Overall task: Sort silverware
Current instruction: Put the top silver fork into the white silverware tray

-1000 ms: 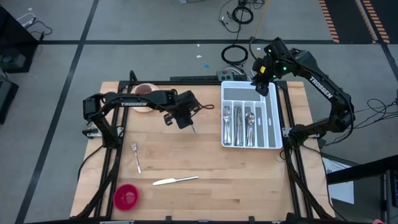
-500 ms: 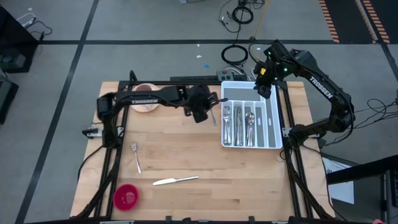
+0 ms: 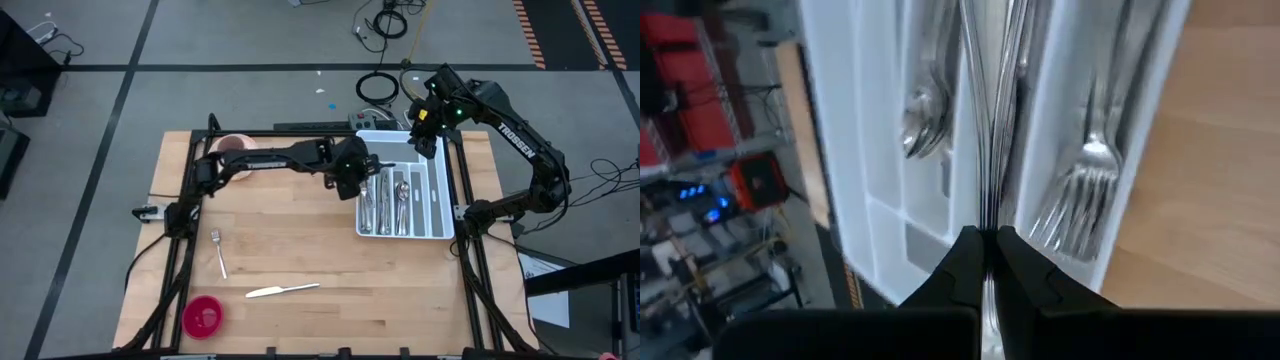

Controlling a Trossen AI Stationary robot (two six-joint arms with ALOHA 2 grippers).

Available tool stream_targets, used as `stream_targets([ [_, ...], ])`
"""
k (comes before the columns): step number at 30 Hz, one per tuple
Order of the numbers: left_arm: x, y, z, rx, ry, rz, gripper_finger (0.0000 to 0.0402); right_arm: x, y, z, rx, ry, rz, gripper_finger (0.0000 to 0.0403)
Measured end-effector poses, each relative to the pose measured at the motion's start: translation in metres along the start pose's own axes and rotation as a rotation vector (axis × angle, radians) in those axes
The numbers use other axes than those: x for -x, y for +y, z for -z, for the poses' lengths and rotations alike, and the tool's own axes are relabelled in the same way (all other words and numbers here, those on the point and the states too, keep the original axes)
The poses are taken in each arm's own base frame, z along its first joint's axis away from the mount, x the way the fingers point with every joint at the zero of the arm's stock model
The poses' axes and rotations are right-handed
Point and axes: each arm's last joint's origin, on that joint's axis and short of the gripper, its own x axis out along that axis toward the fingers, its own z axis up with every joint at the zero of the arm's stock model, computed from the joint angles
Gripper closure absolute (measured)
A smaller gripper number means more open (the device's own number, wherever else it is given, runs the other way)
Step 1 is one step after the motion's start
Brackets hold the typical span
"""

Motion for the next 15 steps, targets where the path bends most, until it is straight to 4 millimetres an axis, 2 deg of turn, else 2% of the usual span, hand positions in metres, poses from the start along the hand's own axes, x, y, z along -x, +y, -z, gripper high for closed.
stream_targets([
  [8, -0.034, -0.018, -0.008, -0.095, -0.031, 0.082, 0.0392, 0.0, 0.0, 0.0, 0.005, -0.002, -0.003, 0.0284],
  [15, -0.042, -0.02, -0.023, -0.154, -0.058, 0.091, 0.0392, 0.0, 0.001, -0.001, 0.002, -0.027, -0.052, 0.0284],
])
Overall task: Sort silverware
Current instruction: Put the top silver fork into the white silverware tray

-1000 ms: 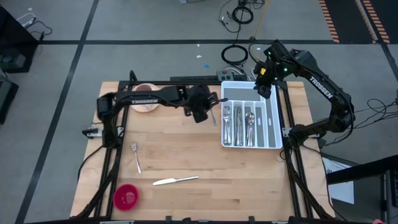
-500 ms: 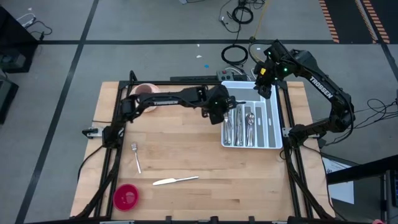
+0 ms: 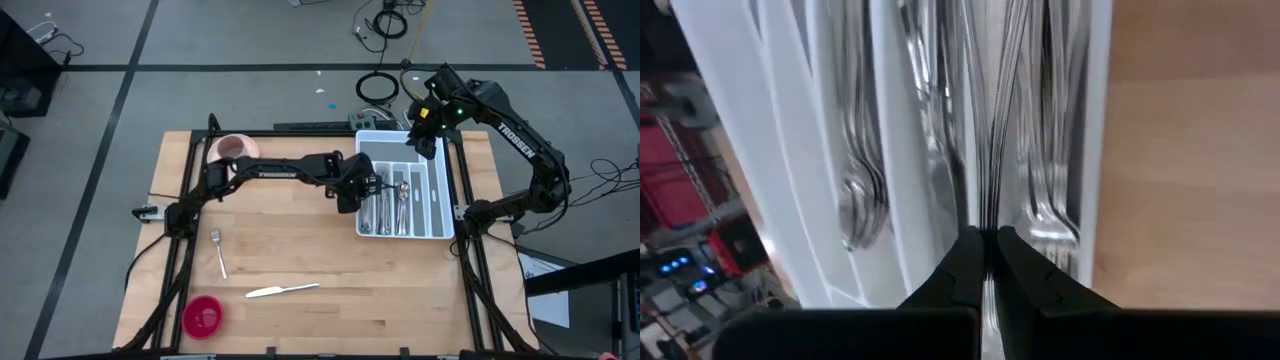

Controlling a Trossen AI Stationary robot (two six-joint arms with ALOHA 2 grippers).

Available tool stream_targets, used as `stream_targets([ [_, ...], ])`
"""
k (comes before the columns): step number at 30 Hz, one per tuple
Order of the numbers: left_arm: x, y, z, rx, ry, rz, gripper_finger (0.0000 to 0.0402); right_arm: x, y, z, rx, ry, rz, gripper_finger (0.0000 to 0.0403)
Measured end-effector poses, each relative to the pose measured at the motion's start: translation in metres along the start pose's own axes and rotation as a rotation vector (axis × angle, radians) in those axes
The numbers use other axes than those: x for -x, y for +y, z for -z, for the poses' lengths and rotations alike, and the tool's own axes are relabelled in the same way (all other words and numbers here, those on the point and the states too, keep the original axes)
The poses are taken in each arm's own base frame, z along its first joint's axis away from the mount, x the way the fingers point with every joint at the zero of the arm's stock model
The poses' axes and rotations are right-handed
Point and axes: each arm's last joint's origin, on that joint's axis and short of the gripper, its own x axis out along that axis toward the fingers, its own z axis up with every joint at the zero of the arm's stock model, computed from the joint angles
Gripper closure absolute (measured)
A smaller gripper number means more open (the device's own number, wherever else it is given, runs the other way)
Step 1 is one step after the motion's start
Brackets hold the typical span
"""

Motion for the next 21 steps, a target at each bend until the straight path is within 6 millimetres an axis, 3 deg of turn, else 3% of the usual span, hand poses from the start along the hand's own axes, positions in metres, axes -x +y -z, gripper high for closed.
stream_targets([
  [7, -0.005, -0.001, -0.004, -0.008, -0.027, -0.003, 0.0392, 0.0, 0.001, 0.0, 0.003, -0.011, -0.022, 0.0284],
  [14, -0.03, -0.013, -0.008, -0.011, -0.045, 0.043, 0.0392, 0.0, 0.001, 0.0, -0.001, -0.011, -0.022, 0.0284],
  [21, -0.042, -0.017, -0.009, -0.005, -0.053, 0.044, 0.0392, 0.0, 0.001, 0.0, 0.002, -0.01, -0.023, 0.0284],
])
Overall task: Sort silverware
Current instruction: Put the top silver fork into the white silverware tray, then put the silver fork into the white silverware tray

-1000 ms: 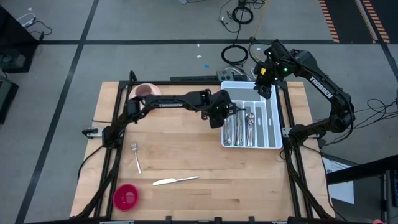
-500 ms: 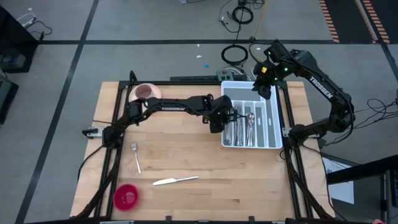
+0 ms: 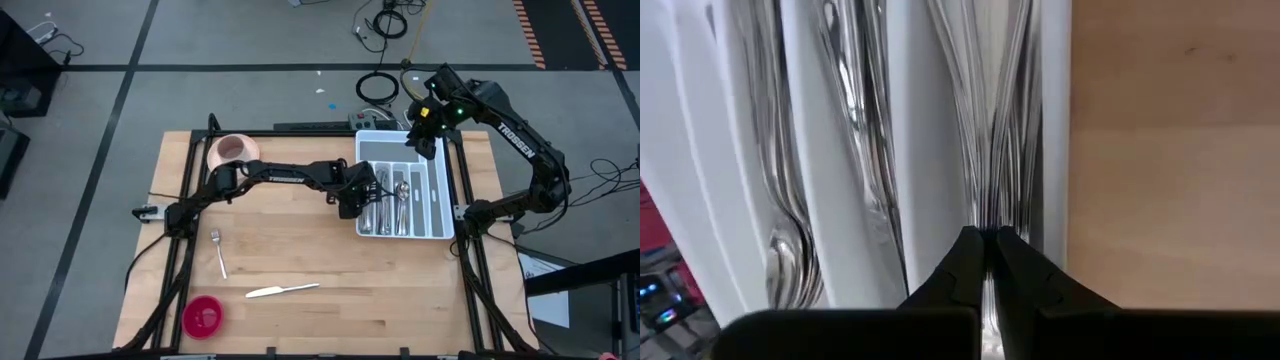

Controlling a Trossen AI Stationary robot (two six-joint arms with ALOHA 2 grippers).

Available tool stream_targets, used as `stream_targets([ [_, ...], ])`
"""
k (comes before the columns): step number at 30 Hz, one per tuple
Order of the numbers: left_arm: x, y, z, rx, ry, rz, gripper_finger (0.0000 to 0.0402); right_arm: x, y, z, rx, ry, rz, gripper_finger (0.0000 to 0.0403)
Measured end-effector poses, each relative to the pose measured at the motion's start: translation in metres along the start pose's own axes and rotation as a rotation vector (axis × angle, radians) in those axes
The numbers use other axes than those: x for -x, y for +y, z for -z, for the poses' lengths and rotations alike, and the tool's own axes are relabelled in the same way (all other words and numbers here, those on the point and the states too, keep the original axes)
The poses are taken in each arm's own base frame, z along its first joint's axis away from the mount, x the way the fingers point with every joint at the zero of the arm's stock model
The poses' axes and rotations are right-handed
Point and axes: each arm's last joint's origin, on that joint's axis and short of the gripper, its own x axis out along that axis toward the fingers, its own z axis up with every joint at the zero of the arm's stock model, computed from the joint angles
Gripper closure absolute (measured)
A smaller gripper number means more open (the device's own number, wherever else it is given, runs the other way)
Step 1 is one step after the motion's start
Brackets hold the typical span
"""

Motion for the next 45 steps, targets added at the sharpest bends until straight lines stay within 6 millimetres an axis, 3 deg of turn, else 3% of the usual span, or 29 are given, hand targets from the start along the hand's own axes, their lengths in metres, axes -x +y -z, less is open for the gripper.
stream_targets([
  [10, -0.004, -0.002, -0.002, 0.004, -0.053, -0.009, 0.0391, 0.0, 0.0, 0.0, 0.024, 0.0, 0.0, 0.0284],
  [17, -0.004, -0.001, -0.002, 0.063, -0.052, -0.014, 0.0353, 0.0, 0.0, 0.0, 0.028, -0.002, -0.012, 0.0284],
  [28, -0.004, 0.0, -0.002, 0.081, -0.05, -0.017, 0.0344, 0.0, 0.004, 0.002, 0.039, -0.017, -0.104, 0.0284],
  [31, 0.004, 0.003, -0.001, 0.103, -0.006, -0.016, 0.0344, 0.0, 0.004, 0.002, 0.038, -0.014, -0.106, 0.0284],
  [34, 0.026, 0.015, 0.001, 0.203, 0.062, -0.067, 0.0343, 0.0, 0.004, 0.002, 0.041, -0.014, -0.106, 0.0284],
  [38, 0.083, 0.039, 0.004, 0.425, 0.191, -0.211, 0.0343, 0.0, 0.004, 0.002, 0.058, -0.017, -0.104, 0.0284],
  [40, 0.111, 0.048, 0.004, 0.638, 0.251, -0.303, 0.0343, 0.0, 0.004, 0.001, 0.061, -0.023, -0.101, 0.0284],
  [43, 0.16, 0.056, 0.004, 1.104, 0.407, -0.506, 0.0343, 0.0, 0.004, 0.001, 0.063, -0.027, -0.099, 0.0284],
  [45, 0.196, 0.049, 0.001, 1.406, 0.539, -0.613, 0.0343, 0.0, 0.003, 0.0, 0.067, -0.034, -0.095, 0.0284],
])
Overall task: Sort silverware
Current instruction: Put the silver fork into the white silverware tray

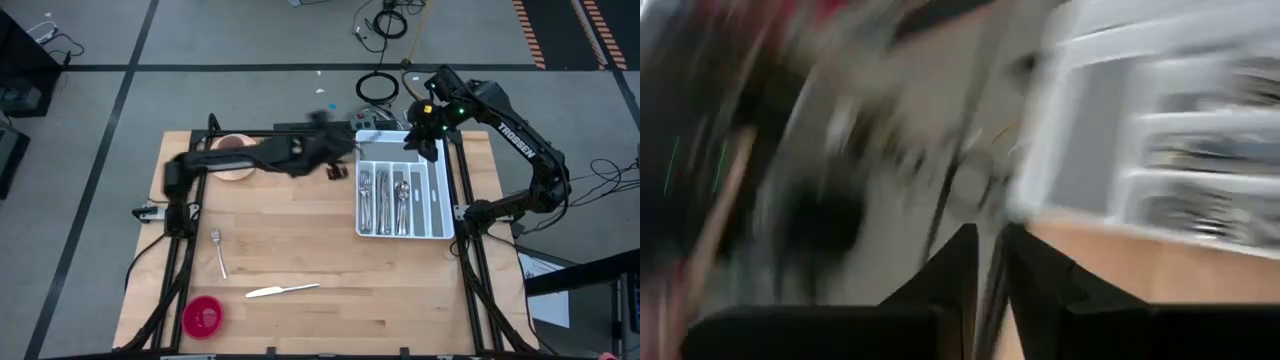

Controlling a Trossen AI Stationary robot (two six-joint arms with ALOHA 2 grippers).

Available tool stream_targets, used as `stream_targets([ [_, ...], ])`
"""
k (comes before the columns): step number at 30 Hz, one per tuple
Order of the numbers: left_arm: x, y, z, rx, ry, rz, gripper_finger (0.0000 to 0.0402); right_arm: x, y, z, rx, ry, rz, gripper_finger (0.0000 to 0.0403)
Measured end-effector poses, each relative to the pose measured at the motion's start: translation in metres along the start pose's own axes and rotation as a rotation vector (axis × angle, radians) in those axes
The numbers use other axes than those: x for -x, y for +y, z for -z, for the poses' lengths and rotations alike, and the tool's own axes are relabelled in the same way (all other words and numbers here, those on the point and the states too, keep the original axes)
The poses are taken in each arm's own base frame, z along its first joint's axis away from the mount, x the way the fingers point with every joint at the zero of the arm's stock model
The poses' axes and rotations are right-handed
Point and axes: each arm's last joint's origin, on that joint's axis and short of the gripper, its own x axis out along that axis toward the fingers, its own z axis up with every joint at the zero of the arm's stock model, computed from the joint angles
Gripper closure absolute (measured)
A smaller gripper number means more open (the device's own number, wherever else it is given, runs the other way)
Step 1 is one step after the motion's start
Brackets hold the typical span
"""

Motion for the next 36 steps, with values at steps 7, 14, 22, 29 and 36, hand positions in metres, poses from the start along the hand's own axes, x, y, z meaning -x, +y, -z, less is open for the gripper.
stream_targets([
  [7, 0.093, 0.041, 0.065, 0.678, 0.452, -0.146, 0.0343, 0.0, -0.003, -0.005, 0.002, -0.046, 0.026, 0.0284],
  [14, 0.127, 0.012, 0.1, 0.959, 0.588, -0.135, 0.0344, 0.001, -0.005, -0.009, -0.03, -0.088, 0.047, 0.0284],
  [22, 0.131, -0.078, 0.169, 1.115, 0.912, -0.165, 0.0367, 0.0, -0.005, -0.009, -0.035, -0.089, 0.045, 0.0284],
  [29, 0.158, -0.128, 0.195, 1.375, 0.992, -0.38, 0.0368, 0.0, -0.005, -0.01, -0.042, -0.093, 0.046, 0.0284],
  [36, 0.187, -0.148, 0.207, 1.415, 1.036, -0.449, 0.0368, 0.001, -0.006, -0.012, -0.058, -0.118, 0.054, 0.0284],
])
